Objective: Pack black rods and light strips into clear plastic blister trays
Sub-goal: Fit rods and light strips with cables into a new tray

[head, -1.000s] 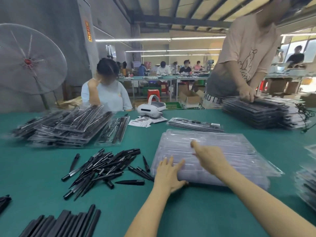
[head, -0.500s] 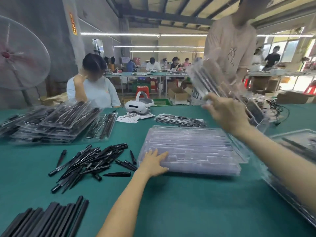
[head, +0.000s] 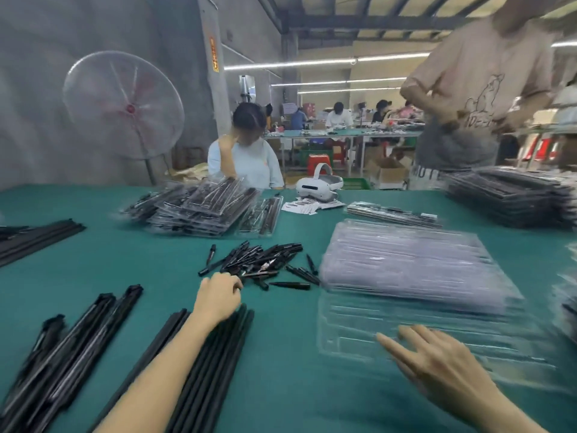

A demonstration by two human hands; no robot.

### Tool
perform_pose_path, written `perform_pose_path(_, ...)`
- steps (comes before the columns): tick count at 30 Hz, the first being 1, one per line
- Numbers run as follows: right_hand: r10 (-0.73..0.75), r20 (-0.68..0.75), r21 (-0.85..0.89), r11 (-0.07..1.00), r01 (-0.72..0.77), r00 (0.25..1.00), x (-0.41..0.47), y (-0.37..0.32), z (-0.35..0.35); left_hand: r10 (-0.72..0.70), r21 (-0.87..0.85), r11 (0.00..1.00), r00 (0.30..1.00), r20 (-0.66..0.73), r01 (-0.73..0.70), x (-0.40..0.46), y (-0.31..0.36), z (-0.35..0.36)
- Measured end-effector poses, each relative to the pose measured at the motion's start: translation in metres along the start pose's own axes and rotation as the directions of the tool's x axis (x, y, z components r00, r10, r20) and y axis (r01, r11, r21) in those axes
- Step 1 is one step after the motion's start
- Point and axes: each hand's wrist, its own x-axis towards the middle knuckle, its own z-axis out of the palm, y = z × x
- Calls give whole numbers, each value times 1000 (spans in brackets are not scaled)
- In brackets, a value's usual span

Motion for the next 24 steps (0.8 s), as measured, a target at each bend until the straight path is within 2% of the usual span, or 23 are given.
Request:
perform_pose_path(3,-92,-48,36,995,94,995,-13,-38,4,-47,-62,997,999,15,48,-27,-16,-7)
perform_pose_path(6,-50,-49,45,998,52,998,-14,-80,8,40,-105,994,997,73,-32,-49,-4,-8)
perform_pose_path(8,26,-46,74,997,-23,999,-11,-102,8,79,-15,997,986,144,-77,-60,9,-4)
perform_pose_path(10,73,-46,97,993,-68,996,-5,-116,7,68,145,984,977,203,-99,-68,19,4)
perform_pose_path(12,101,-48,90,991,-96,994,-5,-126,8,13,240,969,983,184,-57,-74,23,13)
perform_pose_path(15,141,-56,108,985,-135,988,-9,-134,9,-54,225,974,991,119,26,-79,23,23)
perform_pose_path(19,119,-59,121,986,-112,991,-11,-133,11,-53,280,960,985,167,4,-82,25,23)
perform_pose_path(21,68,-75,134,989,-58,995,-8,-129,11,-77,190,981,977,197,39,-81,28,17)
perform_pose_path(24,-2,-17,177,984,5,1000,-4,-121,5,-128,-128,979,962,240,162,-72,27,-3)
